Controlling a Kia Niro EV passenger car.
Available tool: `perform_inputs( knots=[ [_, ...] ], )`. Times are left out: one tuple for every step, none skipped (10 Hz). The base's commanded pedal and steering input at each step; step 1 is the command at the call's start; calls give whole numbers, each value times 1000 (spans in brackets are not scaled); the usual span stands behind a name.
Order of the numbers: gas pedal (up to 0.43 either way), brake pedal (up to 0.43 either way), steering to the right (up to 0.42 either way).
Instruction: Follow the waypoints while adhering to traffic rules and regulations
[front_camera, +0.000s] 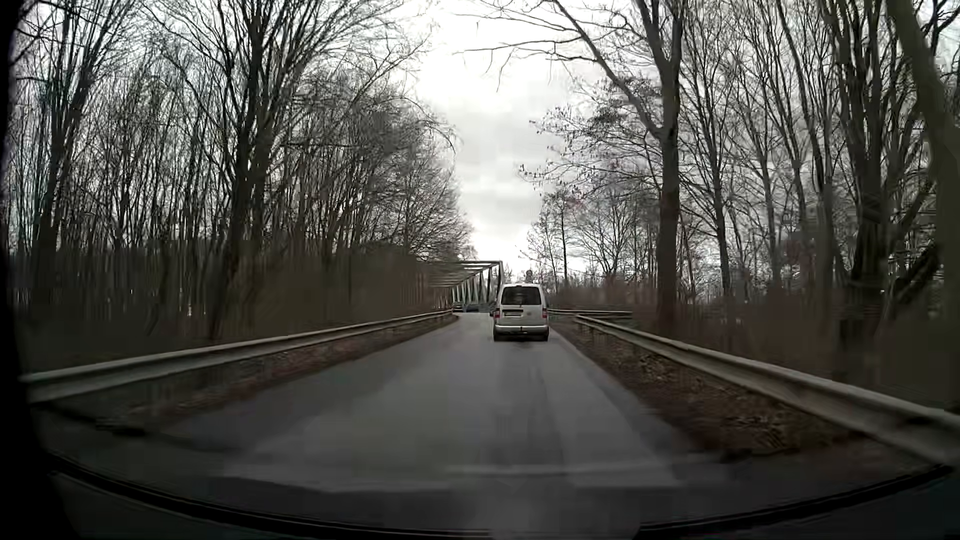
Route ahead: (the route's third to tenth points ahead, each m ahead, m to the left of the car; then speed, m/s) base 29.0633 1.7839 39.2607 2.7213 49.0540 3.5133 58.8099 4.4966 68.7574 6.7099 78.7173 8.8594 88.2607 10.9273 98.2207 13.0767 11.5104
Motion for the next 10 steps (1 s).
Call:
perform_inputs(
  knots=[
    [197, 0, 0],
    [197, 0, 0],
    [197, 0, 1],
    [197, 0, 1],
    [177, 0, 1],
    [177, 0, 1],
    [169, 0, 1],
    [169, 0, 1],
    [169, 0, 0],
    [177, 0, -1]
  ],
)
